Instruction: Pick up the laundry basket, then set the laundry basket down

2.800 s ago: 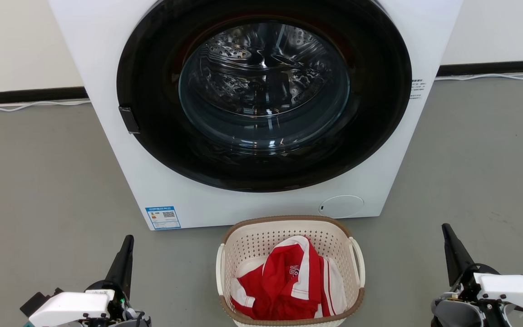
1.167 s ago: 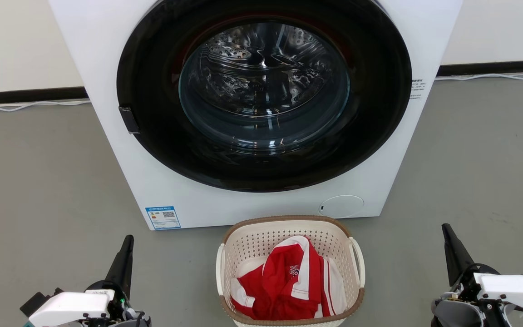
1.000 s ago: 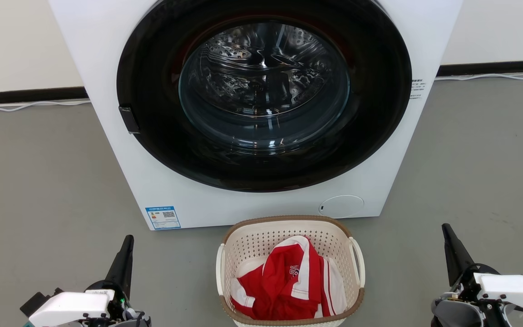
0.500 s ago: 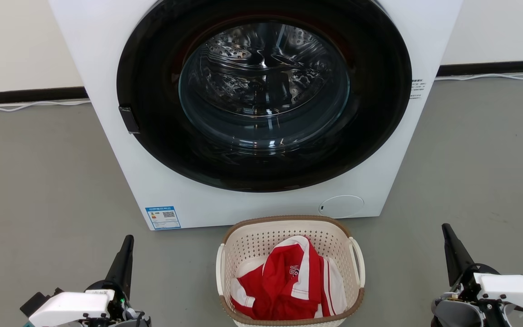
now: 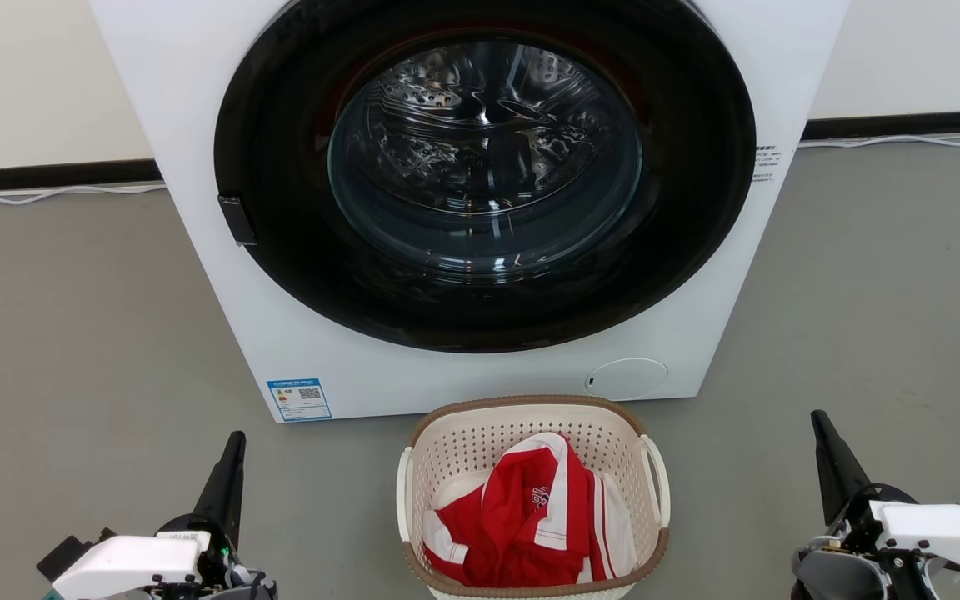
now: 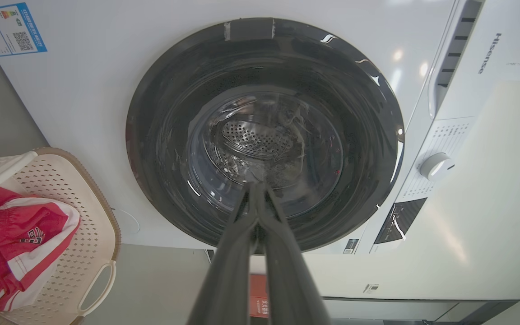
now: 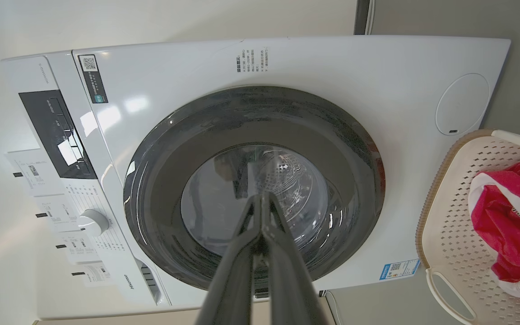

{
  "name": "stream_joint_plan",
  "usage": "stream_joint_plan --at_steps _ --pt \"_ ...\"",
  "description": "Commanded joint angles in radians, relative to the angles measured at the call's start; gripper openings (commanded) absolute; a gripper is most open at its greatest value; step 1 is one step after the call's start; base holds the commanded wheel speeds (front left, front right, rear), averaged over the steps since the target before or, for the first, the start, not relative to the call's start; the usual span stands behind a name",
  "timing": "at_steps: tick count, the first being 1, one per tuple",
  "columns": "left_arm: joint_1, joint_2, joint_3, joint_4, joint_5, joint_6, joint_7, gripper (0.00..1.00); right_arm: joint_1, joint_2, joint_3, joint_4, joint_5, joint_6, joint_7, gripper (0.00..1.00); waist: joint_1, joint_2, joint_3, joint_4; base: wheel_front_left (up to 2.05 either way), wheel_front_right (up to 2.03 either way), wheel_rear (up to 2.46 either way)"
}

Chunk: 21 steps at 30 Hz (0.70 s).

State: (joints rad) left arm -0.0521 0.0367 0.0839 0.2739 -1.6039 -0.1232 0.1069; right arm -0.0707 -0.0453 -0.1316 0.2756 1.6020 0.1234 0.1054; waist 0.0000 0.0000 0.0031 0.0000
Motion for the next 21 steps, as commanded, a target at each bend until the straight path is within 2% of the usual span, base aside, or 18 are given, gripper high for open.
stream_joint_plan --at_steps 1,21 --pt "-0.056 0.013 0.030 -0.029 -0.005 -0.007 0.006 0.00 -0.037 -0.005 0.018 -0.031 0.007 0.007 0.008 0.00 0.0000 0.0000 0.000 0.000 0.00 0.00 0.00" --pt "-0.056 0.013 0.030 -0.029 -0.005 -0.007 0.006 0.00 -0.037 -0.005 0.018 -0.031 0.007 0.007 0.008 0.00 0.0000 0.0000 0.000 0.000 0.00 0.00 0.00"
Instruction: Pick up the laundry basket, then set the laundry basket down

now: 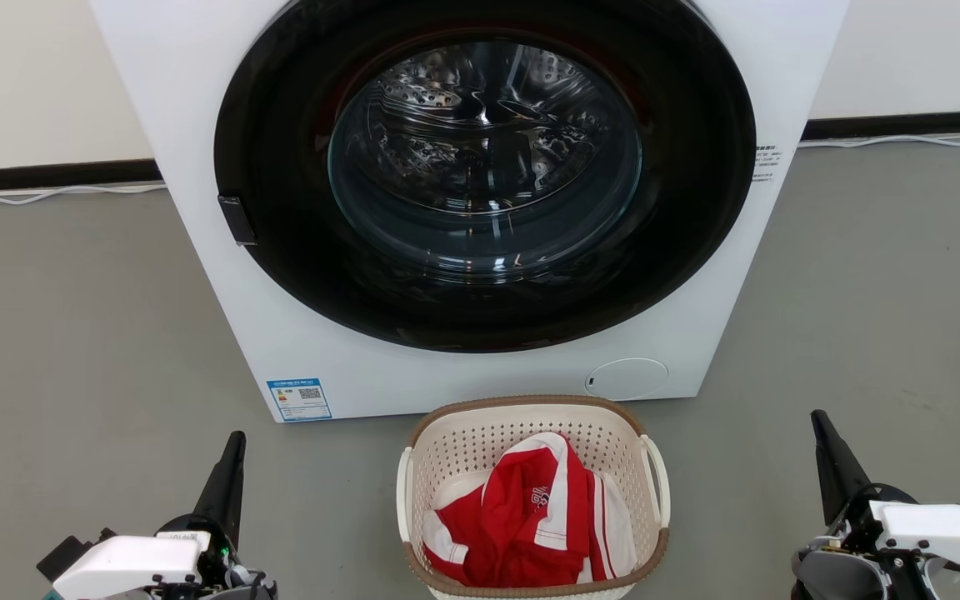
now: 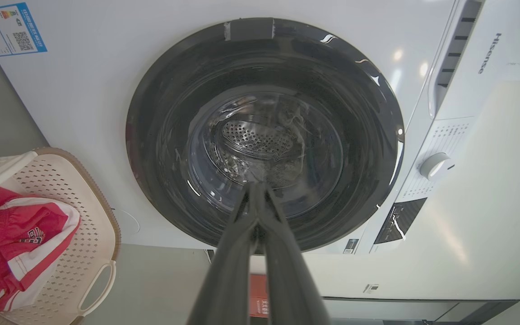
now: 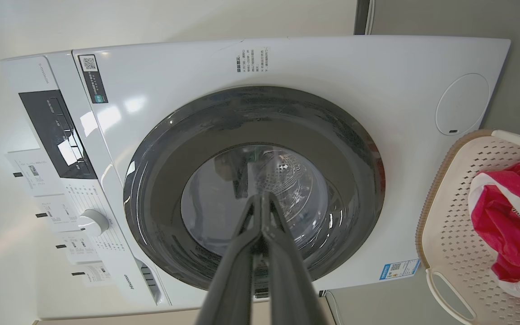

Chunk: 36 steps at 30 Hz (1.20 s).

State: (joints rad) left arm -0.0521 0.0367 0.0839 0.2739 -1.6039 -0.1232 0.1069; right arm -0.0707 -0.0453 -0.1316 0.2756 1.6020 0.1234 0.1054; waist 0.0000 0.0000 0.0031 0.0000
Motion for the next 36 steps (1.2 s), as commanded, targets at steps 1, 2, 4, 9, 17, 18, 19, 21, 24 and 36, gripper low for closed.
stream_joint_plan --at_steps 1,2,4,9,17,18,19,21,24,36 --pt "-0.056 0.013 0.030 -0.029 -0.005 -0.007 0.006 0.00 -0.037 -0.005 0.018 -0.031 0.007 0.007 0.008 0.00 0.0000 0.0000 0.000 0.000 0.00 0.00 0.00" --pt "-0.056 0.013 0.030 -0.029 -0.005 -0.007 0.006 0.00 -0.037 -0.005 0.018 -0.031 0.007 0.007 0.008 0.00 0.0000 0.0000 0.000 0.000 0.00 0.00 0.00" --pt "-0.056 0.013 0.030 -0.029 -0.005 -0.007 0.006 0.00 -0.037 -0.005 0.018 -0.031 0.007 0.007 0.008 0.00 0.0000 0.0000 0.000 0.000 0.00 0.00 0.00" --pt "-0.056 0.013 0.030 -0.029 -0.005 -0.007 0.006 0.00 -0.037 -0.005 0.018 -0.031 0.007 0.007 0.008 0.00 0.0000 0.0000 0.000 0.000 0.00 0.00 0.00" --pt "-0.056 0.013 0.030 -0.029 -0.005 -0.007 0.006 0.00 -0.037 -0.005 0.018 -0.031 0.007 0.007 0.008 0.00 0.0000 0.0000 0.000 0.000 0.00 0.00 0.00" --pt "-0.056 0.013 0.030 -0.029 -0.005 -0.007 0.006 0.00 -0.037 -0.005 0.018 -0.031 0.007 0.007 0.008 0.00 0.0000 0.0000 0.000 0.000 0.00 0.00 0.00" --pt "-0.056 0.013 0.030 -0.029 -0.005 -0.007 0.006 0.00 -0.037 -0.005 0.018 -0.031 0.007 0.007 0.008 0.00 0.0000 0.0000 0.000 0.000 0.00 0.00 0.00" --pt "-0.056 0.013 0.030 -0.029 -0.005 -0.007 0.006 0.00 -0.037 -0.005 0.018 -0.031 0.007 0.007 0.008 0.00 0.0000 0.0000 0.000 0.000 0.00 0.00 0.00" --pt "-0.056 0.013 0.030 -0.029 -0.005 -0.007 0.006 0.00 -0.037 -0.005 0.018 -0.031 0.007 0.007 0.008 0.00 0.0000 0.0000 0.000 0.000 0.00 0.00 0.00" --pt "0.008 -0.003 -0.003 0.017 0.001 0.000 -0.006 1.00 0.010 0.001 0.004 0.011 0.000 0.000 -0.003 1.00 0.0000 0.0000 0.000 0.000 0.00 0.00 0.00"
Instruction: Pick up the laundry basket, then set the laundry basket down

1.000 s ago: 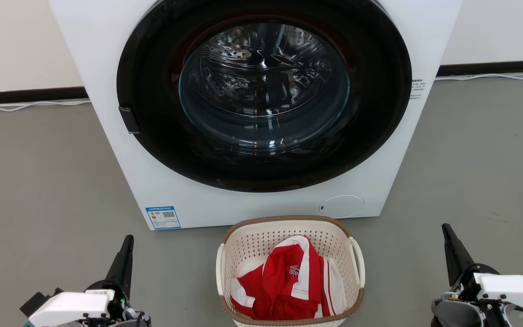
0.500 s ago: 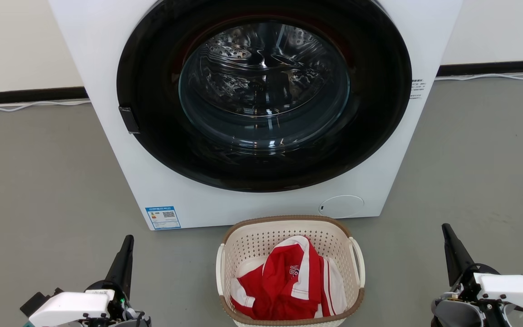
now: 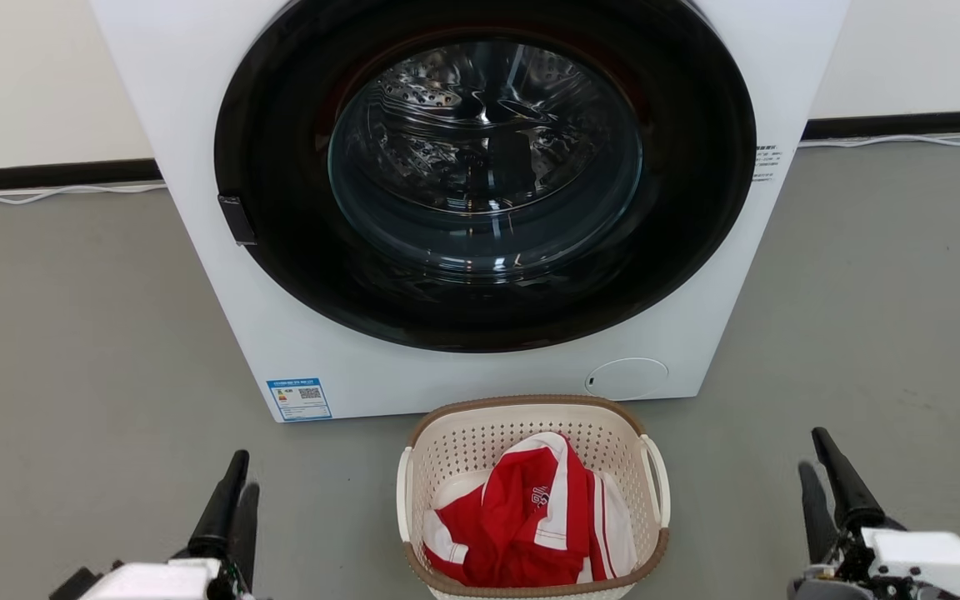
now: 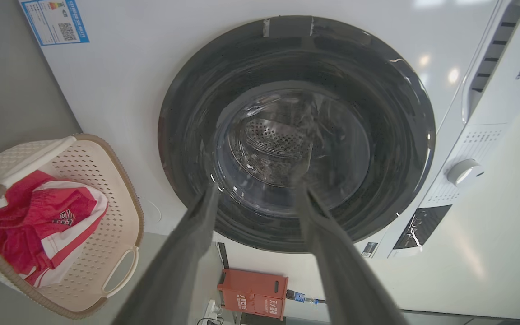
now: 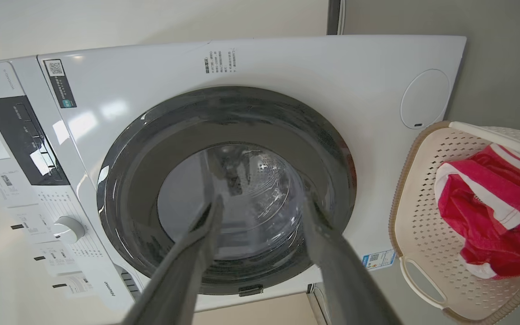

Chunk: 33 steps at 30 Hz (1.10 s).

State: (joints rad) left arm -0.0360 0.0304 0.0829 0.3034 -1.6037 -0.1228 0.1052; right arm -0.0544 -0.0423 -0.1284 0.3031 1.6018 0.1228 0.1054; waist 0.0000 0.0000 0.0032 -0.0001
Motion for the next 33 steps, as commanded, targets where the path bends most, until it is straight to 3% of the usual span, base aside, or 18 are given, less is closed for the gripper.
stream_joint_plan --at_steps 1,6,9,16,33 --pt "-0.008 0.003 -0.002 -0.012 0.001 0.000 -0.005 1.00 -0.006 -0.002 0.000 -0.016 0.000 0.000 -0.003 1.00 0.0000 0.0000 0.000 0.000 0.00 0.00 0.00" --pt "-0.007 0.004 -0.015 -0.013 0.003 0.000 -0.020 1.00 0.000 -0.002 0.007 -0.027 -0.003 0.001 -0.016 1.00 0.0022 0.0000 -0.002 0.001 0.00 0.00 0.00" --pt "-0.005 0.004 -0.022 -0.014 0.006 -0.001 -0.032 1.00 0.007 -0.004 0.014 -0.035 -0.012 0.001 -0.029 1.00 0.0003 0.0000 0.000 0.001 0.00 0.00 0.00" --pt "-0.004 0.005 -0.031 -0.011 0.035 -0.001 -0.052 1.00 0.010 -0.013 0.026 -0.044 -0.056 0.001 -0.052 1.00 0.0000 0.0000 0.001 0.001 0.00 0.00 0.00" --pt "-0.012 0.007 -0.036 -0.008 0.243 0.011 -0.102 1.00 0.009 -0.020 0.032 -0.080 -0.337 0.002 -0.102 1.00 0.0000 0.0000 0.002 0.003 0.00 0.00 0.00"
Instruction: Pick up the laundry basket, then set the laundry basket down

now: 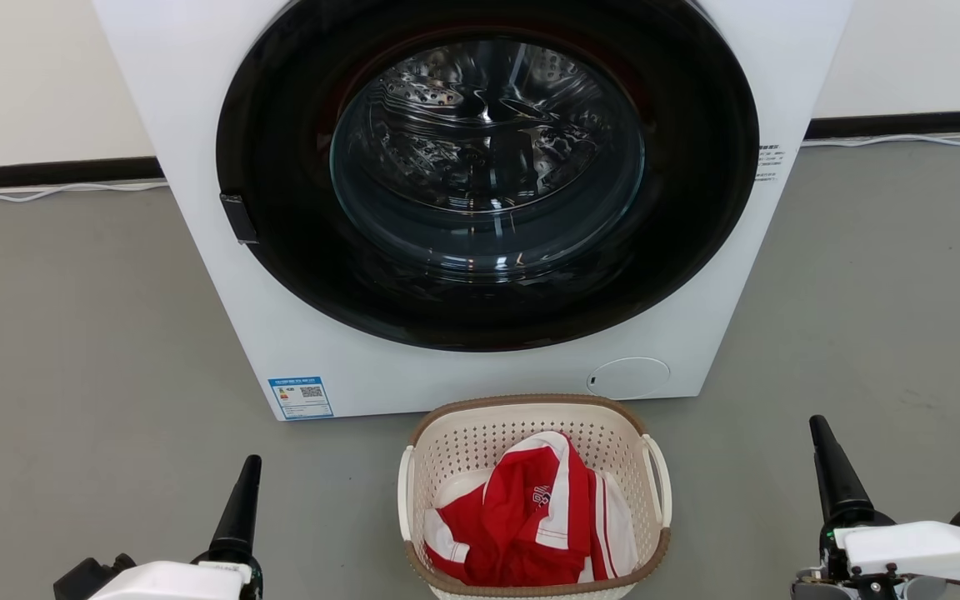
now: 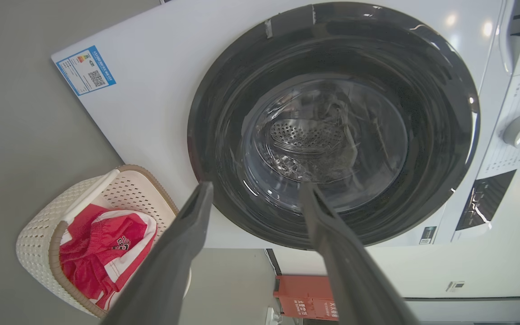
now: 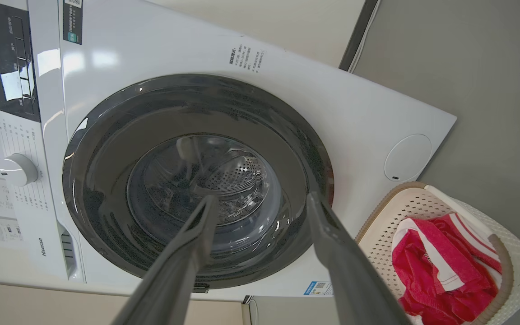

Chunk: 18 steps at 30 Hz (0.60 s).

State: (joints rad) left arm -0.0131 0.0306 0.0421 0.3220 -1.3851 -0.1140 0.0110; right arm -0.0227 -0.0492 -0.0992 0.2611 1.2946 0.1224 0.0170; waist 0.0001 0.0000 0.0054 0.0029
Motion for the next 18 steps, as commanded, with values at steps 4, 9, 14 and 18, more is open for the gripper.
stream_joint_plan --at_steps 4,9,14,18 --pt "-0.036 0.008 0.003 -0.030 0.076 0.009 -0.020 1.00 -0.024 -0.011 0.001 -0.051 -0.107 0.003 -0.025 1.00 -0.0001 0.0000 0.001 0.000 0.00 0.00 0.00" --pt "-0.036 0.008 -0.001 -0.033 0.132 0.016 -0.034 1.00 -0.023 -0.009 -0.002 -0.065 -0.200 0.003 -0.040 1.00 -0.0001 0.0000 0.001 0.000 0.00 0.00 0.00" --pt "-0.036 0.009 -0.006 -0.036 0.179 0.022 -0.046 1.00 -0.023 -0.008 0.004 -0.073 -0.265 0.004 -0.052 1.00 -0.0001 0.0000 0.000 0.000 0.00 0.00 0.00" --pt "-0.035 0.010 -0.010 -0.039 0.228 0.028 -0.058 1.00 -0.022 -0.014 0.016 -0.077 -0.329 0.004 -0.064 1.00 -0.0001 0.0000 -0.001 -0.001 0.00 0.00 0.00"
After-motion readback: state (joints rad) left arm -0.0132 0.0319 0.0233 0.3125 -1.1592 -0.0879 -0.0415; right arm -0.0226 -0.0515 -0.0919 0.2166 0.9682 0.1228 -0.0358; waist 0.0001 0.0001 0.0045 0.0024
